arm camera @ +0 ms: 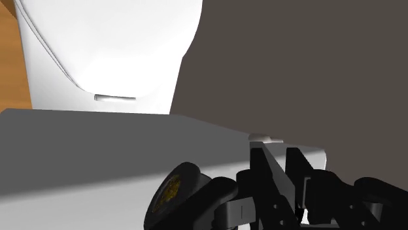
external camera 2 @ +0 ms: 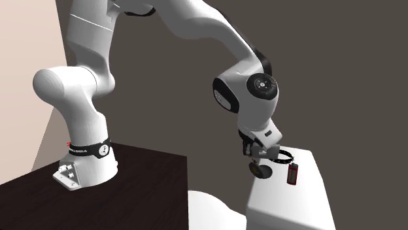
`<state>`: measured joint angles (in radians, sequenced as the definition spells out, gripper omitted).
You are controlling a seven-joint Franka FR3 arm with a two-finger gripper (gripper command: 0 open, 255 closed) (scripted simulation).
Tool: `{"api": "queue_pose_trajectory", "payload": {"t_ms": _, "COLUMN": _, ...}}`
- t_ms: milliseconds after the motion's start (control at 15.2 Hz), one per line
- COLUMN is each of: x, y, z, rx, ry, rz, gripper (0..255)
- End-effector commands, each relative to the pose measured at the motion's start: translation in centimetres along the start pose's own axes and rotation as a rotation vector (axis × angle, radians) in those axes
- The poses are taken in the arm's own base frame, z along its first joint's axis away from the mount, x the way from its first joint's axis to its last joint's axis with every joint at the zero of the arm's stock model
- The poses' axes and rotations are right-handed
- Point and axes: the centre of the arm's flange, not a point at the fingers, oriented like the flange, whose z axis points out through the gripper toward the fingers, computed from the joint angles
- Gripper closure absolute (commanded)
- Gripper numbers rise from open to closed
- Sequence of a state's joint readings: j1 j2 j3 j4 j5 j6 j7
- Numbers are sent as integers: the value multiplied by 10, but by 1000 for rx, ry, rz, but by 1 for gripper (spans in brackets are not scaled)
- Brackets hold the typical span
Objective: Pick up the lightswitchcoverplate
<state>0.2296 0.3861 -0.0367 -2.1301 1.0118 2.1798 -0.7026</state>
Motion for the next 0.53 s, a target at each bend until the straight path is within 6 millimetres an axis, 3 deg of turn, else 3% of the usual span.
{"api": "queue_pose_trajectory", "payload": {"t_ms": 0, "x": -1, "y": -8, "z": -7, "rx": 0, "ry": 0, "rz": 0, "gripper": 255}}
{"api": "queue_pose_trajectory", "payload": {"t_ms": 462, "x": -2, "y": -27, "z": -27, "rx": 0, "ry": 0, "rz": 0, "gripper": 255}}
